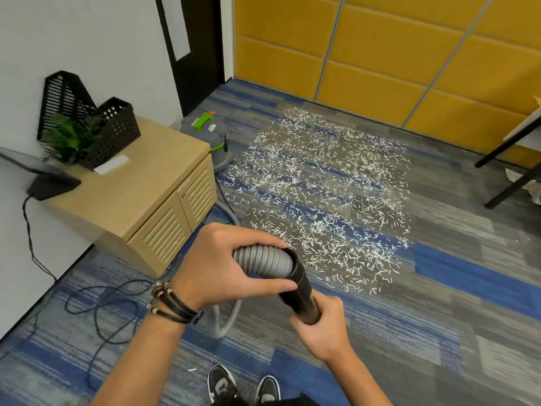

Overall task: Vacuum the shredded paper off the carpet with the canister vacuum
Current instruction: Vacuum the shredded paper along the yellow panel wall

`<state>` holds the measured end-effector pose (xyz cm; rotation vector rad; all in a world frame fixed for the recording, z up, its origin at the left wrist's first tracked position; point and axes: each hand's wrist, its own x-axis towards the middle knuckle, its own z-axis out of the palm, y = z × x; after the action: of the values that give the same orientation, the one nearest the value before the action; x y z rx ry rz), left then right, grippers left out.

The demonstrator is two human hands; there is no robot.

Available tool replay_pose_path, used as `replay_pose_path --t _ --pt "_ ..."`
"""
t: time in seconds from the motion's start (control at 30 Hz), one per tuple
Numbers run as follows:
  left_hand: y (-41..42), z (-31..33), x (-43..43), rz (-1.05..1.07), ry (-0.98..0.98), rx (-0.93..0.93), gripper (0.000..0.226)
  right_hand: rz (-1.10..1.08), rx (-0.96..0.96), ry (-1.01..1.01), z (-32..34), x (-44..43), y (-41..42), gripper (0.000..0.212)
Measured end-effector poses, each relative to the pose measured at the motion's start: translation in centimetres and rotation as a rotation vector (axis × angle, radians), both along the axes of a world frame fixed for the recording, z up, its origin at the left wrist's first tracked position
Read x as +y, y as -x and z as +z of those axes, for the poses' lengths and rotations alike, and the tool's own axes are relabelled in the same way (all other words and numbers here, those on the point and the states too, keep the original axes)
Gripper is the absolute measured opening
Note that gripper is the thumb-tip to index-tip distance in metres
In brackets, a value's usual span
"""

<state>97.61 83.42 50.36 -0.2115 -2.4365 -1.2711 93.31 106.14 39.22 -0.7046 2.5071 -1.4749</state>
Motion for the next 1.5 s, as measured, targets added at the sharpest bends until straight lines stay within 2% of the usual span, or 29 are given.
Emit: replay_pose_path --t 0.2,0.37,0.47,0.63,0.87,0.97,1.1,1.3,1.5 --pt "0.9 -0.8 -1.9 -0.026 0.014 -0.088 0.055 0.014 0.055 -0.053 -0.5 -1.0 2.1 0.010" --pt "0.8 -3.6 -4.0 0.069 0.110 -0.158 0.054 0.022 -0.004 -0.165 -3.5 -3.1 2.9 0.008" --pt "0.5 -3.9 -5.5 0.102 0.076 -0.149 0.052 0.033 -0.032 -0.118 -3.7 -5.6 2.6 0.023" --pt "-0.1 -3.0 -9.4 0.150 0.039 -0.077 0.056 0.081 -0.020 -0.047 -2.8 -10.5 3.1 0.029" --pt "-1.4 -1.7 -13.1 0.211 0.059 0.004 0.056 0.157 -0.018 0.016 -1.9 -15.8 3.3 0.033" --pt "-2.0 -2.2 -14.4 0.191 0.004 -0.011 0.056 0.192 -0.040 0.005 -1.8 -16.7 2.8 0.028" --pt "-2.8 -2.2 -15.2 0.177 -0.036 -0.028 0.055 0.239 -0.036 -0.011 -1.8 -16.7 2.5 0.033" --pt "-2.0 0.9 -16.6 0.206 -0.011 0.006 0.048 0.269 -0.121 -0.004 0.4 -17.2 3.7 0.017" --pt "0.7 7.5 -17.1 0.123 0.107 0.077 0.056 0.473 -0.342 0.130 4.6 -17.6 6.3 0.027"
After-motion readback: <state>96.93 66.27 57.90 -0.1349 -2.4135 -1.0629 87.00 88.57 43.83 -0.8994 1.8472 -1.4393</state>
